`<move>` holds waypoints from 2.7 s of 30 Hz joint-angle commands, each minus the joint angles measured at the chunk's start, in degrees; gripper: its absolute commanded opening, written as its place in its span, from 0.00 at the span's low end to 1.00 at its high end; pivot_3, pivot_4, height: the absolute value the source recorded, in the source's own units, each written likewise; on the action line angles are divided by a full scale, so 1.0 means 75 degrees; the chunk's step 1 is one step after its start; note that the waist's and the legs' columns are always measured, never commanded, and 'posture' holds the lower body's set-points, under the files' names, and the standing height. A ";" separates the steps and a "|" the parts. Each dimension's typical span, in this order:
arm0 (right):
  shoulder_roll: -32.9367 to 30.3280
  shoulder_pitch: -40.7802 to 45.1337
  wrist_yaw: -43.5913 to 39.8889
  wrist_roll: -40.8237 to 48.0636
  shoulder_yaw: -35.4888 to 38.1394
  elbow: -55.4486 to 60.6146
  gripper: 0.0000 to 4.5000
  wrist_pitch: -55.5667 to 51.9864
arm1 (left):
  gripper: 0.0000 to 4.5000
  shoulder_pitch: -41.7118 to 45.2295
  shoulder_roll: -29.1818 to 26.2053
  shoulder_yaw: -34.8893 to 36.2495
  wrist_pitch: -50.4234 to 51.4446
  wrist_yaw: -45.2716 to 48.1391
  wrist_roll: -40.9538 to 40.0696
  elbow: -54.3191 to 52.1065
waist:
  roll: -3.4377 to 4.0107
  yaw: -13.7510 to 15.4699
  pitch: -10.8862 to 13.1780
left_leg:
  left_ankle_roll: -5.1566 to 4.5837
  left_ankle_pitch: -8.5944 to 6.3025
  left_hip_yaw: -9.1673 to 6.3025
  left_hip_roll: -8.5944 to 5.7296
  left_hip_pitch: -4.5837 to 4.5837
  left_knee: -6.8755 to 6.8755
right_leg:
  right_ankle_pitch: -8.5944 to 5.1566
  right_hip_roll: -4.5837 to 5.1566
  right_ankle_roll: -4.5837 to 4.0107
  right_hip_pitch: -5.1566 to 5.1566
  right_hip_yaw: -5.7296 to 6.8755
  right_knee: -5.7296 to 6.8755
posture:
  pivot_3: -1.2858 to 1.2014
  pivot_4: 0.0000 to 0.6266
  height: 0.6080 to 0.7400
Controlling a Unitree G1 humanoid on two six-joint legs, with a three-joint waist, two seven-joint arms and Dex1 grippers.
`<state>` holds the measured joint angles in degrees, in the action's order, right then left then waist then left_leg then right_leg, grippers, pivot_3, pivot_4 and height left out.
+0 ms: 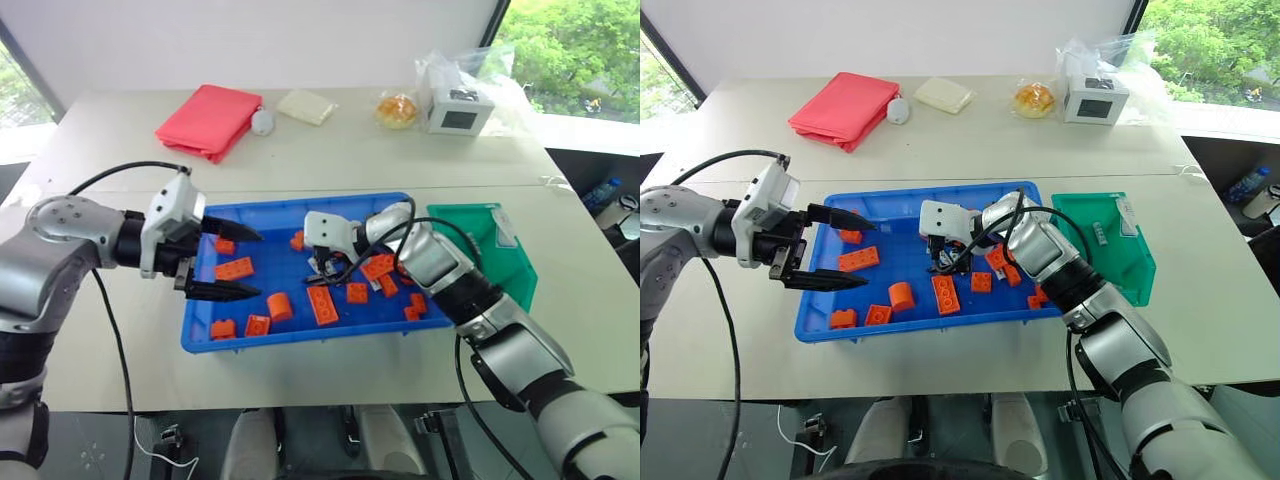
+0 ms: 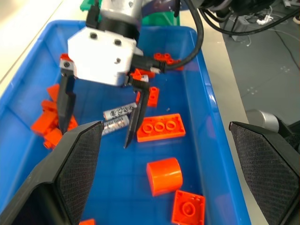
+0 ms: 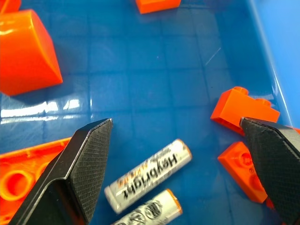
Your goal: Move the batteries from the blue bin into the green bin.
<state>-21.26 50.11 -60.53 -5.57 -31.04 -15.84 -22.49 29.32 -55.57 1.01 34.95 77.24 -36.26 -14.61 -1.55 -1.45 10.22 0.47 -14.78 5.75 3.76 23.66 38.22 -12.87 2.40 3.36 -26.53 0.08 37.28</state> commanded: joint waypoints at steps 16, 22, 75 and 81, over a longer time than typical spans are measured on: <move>-0.0795 -0.1137 -0.0015 -0.0135 0.0436 0.1880 0.99 -0.0798 | 1.00 0.0444 0.0122 -0.0142 -0.0359 0.0234 0.0334 0.0319 | -0.0003 0.0074 -0.0002 | 0.0000 0.0000 0.0005 -0.0004 -0.0015 0.0002 | 0.0000 0.0008 0.0000 0.0021 -0.0001 -0.0007 | 0.52 0.24 0.97; -0.0653 -0.1209 0.0048 -0.0178 0.0290 0.1503 0.99 -0.0904 | 1.00 0.0594 0.0229 -0.0264 -0.0427 0.0249 0.0383 0.0387 | -0.0008 0.0074 -0.0005 | 0.0000 0.0000 0.0006 -0.0004 -0.0022 0.0002 | -0.0001 0.0008 -0.0001 0.0028 -0.0001 -0.0007 | 0.52 0.24 0.97; -0.2623 -0.0254 -0.1732 -0.0371 0.0697 0.0903 0.98 0.0580 | 1.00 0.0935 0.0641 -0.0427 -0.0949 0.0428 0.0896 0.0959 | -0.0015 0.0079 -0.0008 | 0.0000 0.0000 0.0008 -0.0005 -0.0025 -0.0001 | -0.0008 0.0008 -0.0010 0.0027 -0.0002 -0.0009 | 0.52 0.24 0.97; -0.2694 -0.0340 -0.2180 -0.0253 0.0671 0.1125 0.98 0.0740 | 1.00 0.0960 0.0641 -0.0440 -0.0938 0.0412 0.0911 0.0961 | -0.0015 0.0081 -0.0008 | 0.0000 0.0000 0.0008 -0.0005 -0.0025 0.0000 | -0.0007 0.0008 -0.0008 0.0027 -0.0002 -0.0009 | 0.52 0.24 0.97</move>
<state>-40.57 47.30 -75.61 -8.33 -27.24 -9.28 -16.98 35.82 -50.23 -3.61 28.26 80.35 -29.26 -6.84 -1.66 -0.85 10.16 0.47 -14.79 5.81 3.72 23.48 38.22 -12.91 2.46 3.32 -26.33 0.06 37.21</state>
